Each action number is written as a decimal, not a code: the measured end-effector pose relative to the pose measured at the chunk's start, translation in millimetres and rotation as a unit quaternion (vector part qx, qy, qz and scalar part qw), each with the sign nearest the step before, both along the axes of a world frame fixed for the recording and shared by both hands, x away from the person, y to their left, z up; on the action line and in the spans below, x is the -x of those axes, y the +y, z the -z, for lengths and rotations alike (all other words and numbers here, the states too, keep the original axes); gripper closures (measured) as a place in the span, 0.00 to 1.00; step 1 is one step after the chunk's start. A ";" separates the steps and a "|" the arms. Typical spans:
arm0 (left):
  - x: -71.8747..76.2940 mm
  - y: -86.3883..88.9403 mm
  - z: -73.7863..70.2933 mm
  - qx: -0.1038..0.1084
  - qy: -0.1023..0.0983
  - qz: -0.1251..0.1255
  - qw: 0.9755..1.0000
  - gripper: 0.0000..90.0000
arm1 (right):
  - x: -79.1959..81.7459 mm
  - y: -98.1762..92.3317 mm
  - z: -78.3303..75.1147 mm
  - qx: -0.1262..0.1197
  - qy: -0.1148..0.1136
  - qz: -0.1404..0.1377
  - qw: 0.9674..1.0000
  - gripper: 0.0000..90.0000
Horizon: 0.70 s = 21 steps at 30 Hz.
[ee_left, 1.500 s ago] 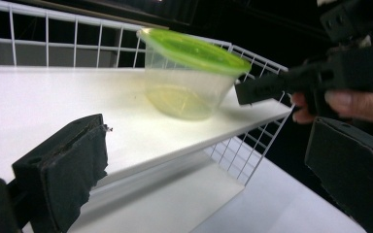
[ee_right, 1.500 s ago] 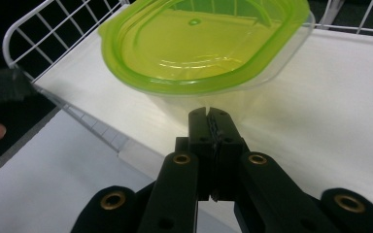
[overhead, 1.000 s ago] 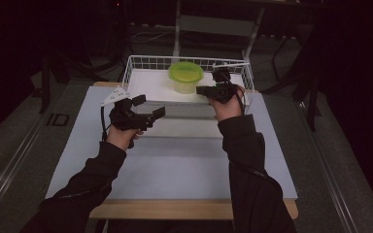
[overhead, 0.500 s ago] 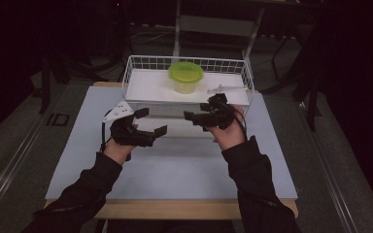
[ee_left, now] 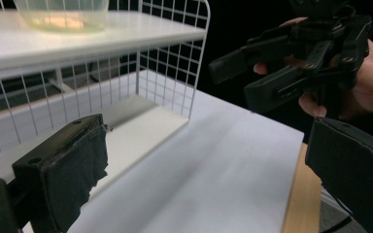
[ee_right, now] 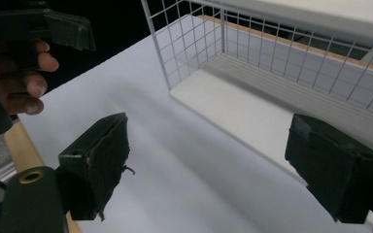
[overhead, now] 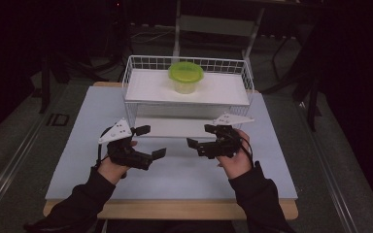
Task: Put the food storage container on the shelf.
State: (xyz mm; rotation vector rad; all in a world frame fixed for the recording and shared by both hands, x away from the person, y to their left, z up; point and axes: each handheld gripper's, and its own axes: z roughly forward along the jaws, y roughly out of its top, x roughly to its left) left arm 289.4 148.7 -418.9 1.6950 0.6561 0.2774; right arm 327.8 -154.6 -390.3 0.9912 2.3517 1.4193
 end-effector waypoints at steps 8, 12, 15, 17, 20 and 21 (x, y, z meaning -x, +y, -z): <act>9.2 12.4 21.6 -0.018 0.017 -0.002 1.000 0.03 | 18.3 -17.0 23.7 -0.005 -0.012 0.000 1.000 0.18; 14.2 17.1 31.8 -0.037 0.023 -0.001 0.999 0.03 | 27.2 -25.1 36.2 0.000 -0.017 0.004 1.000 0.18; 18.4 21.4 37.9 -0.046 0.030 -0.008 0.998 0.03 | 33.2 -31.4 45.8 0.000 -0.017 0.006 1.000 0.18; 21.7 24.3 43.3 -0.044 0.040 -0.011 0.998 0.03 | 36.7 -34.9 52.4 0.007 -0.011 0.008 1.000 0.18; 25.8 26.7 51.5 -0.050 0.049 -0.011 0.997 0.03 | 42.3 -39.4 59.8 0.011 -0.006 0.007 1.000 0.18; 27.0 27.6 53.9 -0.054 0.049 -0.012 0.997 0.03 | 44.1 -40.6 61.5 0.015 -0.008 0.008 1.000 0.18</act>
